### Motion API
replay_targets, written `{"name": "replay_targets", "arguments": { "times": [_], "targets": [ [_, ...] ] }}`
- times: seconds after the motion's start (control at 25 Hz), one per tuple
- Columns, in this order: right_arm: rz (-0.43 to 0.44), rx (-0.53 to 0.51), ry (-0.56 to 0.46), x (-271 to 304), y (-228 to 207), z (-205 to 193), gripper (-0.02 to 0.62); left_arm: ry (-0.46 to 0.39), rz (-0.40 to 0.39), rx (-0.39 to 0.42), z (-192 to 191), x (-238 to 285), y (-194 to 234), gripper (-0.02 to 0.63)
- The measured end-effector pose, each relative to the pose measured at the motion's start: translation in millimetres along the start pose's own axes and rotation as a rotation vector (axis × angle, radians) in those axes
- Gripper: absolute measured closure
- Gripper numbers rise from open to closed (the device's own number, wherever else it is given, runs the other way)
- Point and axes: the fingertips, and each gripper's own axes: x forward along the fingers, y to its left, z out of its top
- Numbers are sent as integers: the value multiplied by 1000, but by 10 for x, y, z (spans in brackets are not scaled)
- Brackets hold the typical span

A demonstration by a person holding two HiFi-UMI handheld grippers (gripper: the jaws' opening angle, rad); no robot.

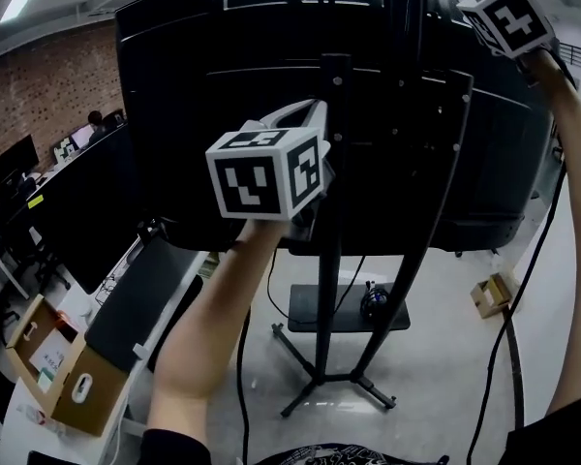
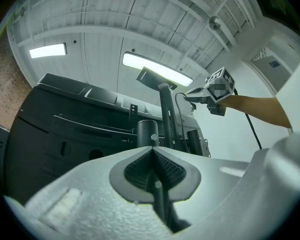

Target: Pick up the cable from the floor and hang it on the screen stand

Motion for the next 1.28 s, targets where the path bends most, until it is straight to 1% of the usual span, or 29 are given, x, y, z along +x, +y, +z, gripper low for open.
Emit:
{"name": "replay_targets", "arguments": {
  "times": [0.16, 0.24, 0.32, 0.44, 0.52, 0.64, 0.76, 0.84, 0.88, 0.96, 1.08, 1.2, 1.28],
  "targets": [
    [1, 19, 50, -89, -88, -357, 579, -7, -13, -15, 5, 57, -96, 607],
    [6, 11, 56, -127, -69, -428, 578, -10, -26, -25, -9, 87, -167, 609],
    [13, -10, 43, -156, -39, -401, 578, -8, -41, -34, -27, 124, -251, 607],
    [24, -19, 10, -215, -5, -264, 578, 1, -74, -35, -59, 166, -389, 607],
    [33, -19, -31, -268, 14, -109, 578, -2, -117, -36, -39, 180, -517, 607],
    [53, -7, -107, -340, 46, 192, 579, -29, -207, -39, 99, 164, -792, 607],
    [93, 16, -178, -386, 142, 512, 578, -51, -320, -24, 226, 109, -1193, 607],
    [112, 29, -210, -398, 219, 701, 578, -50, -383, -20, 235, 97, -1433, 607],
    [119, 35, -223, -400, 257, 784, 578, -42, -401, -20, 212, 111, -1509, 607],
    [133, 51, -248, -401, 327, 924, 578, -18, -394, -16, 126, 173, -1528, 607],
    [143, 65, -273, -369, 421, 1063, 579, 9, -306, -8, 4, 257, -1245, 607],
    [125, 29, -256, -250, 512, 1122, 578, -2, -208, -30, 5, 251, -848, 607],
    [101, -14, -228, -139, 572, 1139, 578, -16, -171, -48, 41, 215, -664, 607]
  ]
}}
